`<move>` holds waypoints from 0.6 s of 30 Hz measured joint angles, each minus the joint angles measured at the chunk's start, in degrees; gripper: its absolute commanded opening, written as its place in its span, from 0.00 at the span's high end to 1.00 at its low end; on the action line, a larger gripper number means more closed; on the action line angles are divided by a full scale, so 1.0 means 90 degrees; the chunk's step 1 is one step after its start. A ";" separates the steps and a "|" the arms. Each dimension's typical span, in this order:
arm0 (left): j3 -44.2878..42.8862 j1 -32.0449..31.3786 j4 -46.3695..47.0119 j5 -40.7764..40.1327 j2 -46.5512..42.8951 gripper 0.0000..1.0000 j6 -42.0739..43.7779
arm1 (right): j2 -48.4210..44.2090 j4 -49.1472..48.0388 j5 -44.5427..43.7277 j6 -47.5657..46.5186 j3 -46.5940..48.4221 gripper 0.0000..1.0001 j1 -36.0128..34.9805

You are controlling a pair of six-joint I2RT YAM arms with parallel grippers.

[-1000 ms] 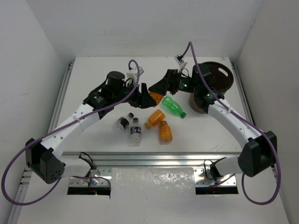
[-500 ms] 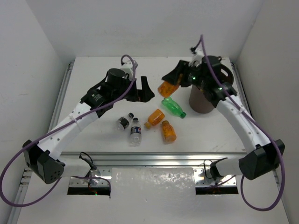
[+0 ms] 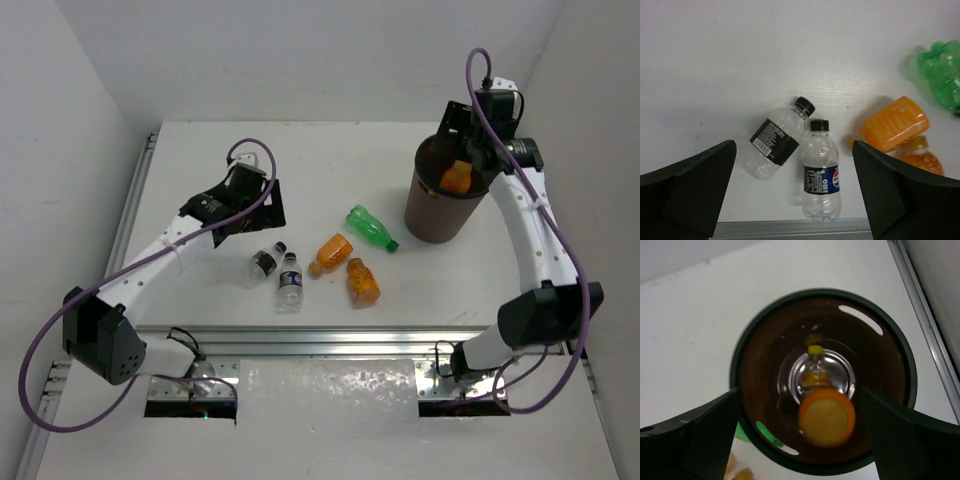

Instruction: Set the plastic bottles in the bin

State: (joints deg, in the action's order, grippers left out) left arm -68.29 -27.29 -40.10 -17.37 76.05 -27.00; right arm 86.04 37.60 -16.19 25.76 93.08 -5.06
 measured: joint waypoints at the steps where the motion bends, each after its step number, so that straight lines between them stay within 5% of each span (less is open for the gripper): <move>1: 0.0061 0.0039 -0.0002 0.0083 0.0092 0.00 0.0053 | 0.0158 0.0146 -0.0085 -0.0075 0.0075 0.01 0.0015; 6: 0.0107 0.0053 -0.0053 0.0323 0.0712 0.00 0.0415 | 0.0359 0.0503 -0.0216 -0.0219 0.0255 0.01 0.0010; 18: 0.0665 0.0049 -0.0333 0.0435 0.1690 0.04 0.0852 | -0.1287 0.0321 0.1054 -0.0245 -0.0782 0.01 -0.0231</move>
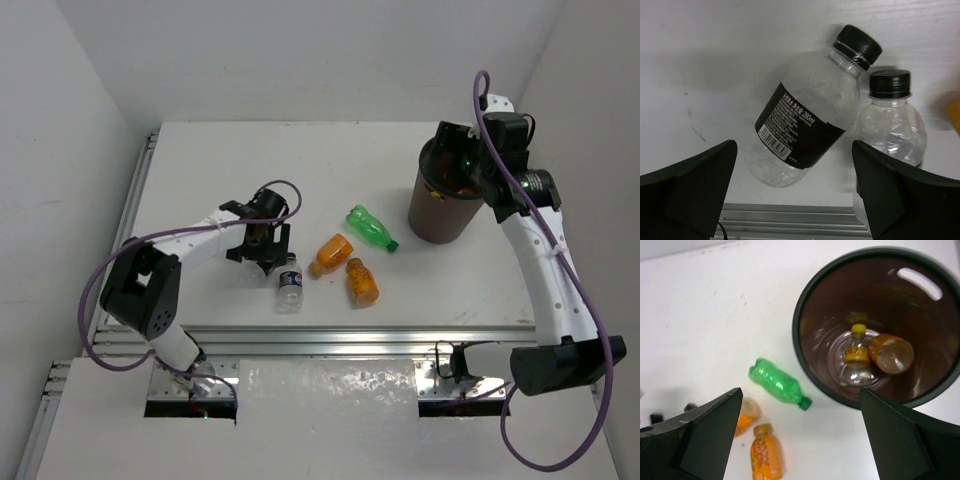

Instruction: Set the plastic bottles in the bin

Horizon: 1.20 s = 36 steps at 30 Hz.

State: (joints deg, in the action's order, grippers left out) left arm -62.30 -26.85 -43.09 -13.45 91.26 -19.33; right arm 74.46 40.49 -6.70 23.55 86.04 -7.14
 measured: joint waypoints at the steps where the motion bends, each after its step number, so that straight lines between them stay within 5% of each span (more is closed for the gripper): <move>1: 0.0046 0.0032 0.0029 0.0022 0.0102 0.05 0.0012 | -0.0056 -0.0053 0.0092 0.0000 -0.0104 0.01 -0.0039; 5: 0.0279 0.0209 0.0177 0.0175 0.0629 0.23 0.0102 | -0.0197 -0.0121 0.0284 0.0000 -0.0457 0.01 -0.0308; 8: 0.0367 0.0488 0.0163 0.0248 0.0872 0.60 0.0121 | -0.0245 -0.0180 0.0321 0.0000 -0.0627 0.01 -0.0656; 11: 0.0318 0.0665 0.0189 0.0182 0.0865 0.85 0.0138 | -0.0267 -0.0345 0.0464 0.0007 -0.0804 0.01 -0.1027; 15: 0.0279 0.0682 0.0189 0.0078 0.0772 1.00 0.0126 | -0.0369 -0.0916 0.1287 0.0148 -0.1367 0.01 -0.1367; 20: 0.0279 0.0442 0.0231 0.0476 -0.0500 1.00 0.0070 | -0.0503 -0.2659 0.3412 0.0901 -0.2708 0.01 -0.1545; 24: 0.0282 0.0306 0.1161 0.2101 -0.2152 1.00 0.0090 | -0.0340 -0.4478 0.4673 0.1967 -0.3395 0.01 -0.1812; 28: 0.0352 0.0015 0.2387 0.3759 -0.2912 1.00 -0.0061 | 0.0015 -0.5880 0.5282 0.2752 -0.3415 0.01 -0.2089; 33: 0.0653 -0.0408 0.3373 0.5056 -0.2951 0.96 -0.0333 | 0.0352 -0.6314 0.5338 0.2968 -0.3104 0.03 -0.2475; 34: 0.0709 -0.0442 0.3492 0.5241 -0.2948 0.93 -0.0398 | 0.0418 -0.6326 0.5316 0.2965 -0.3021 0.05 -0.2552; 36: 0.0772 -0.0474 0.3687 0.5605 -0.2948 0.82 -0.0525 | 0.0520 -0.6387 0.5214 0.2900 -0.2905 0.49 -0.2657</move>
State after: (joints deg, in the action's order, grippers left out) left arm -55.35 -31.11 -9.91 36.99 64.73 -24.05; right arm 79.13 -16.99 40.23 49.65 59.90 -31.05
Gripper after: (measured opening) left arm 0.437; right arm 0.799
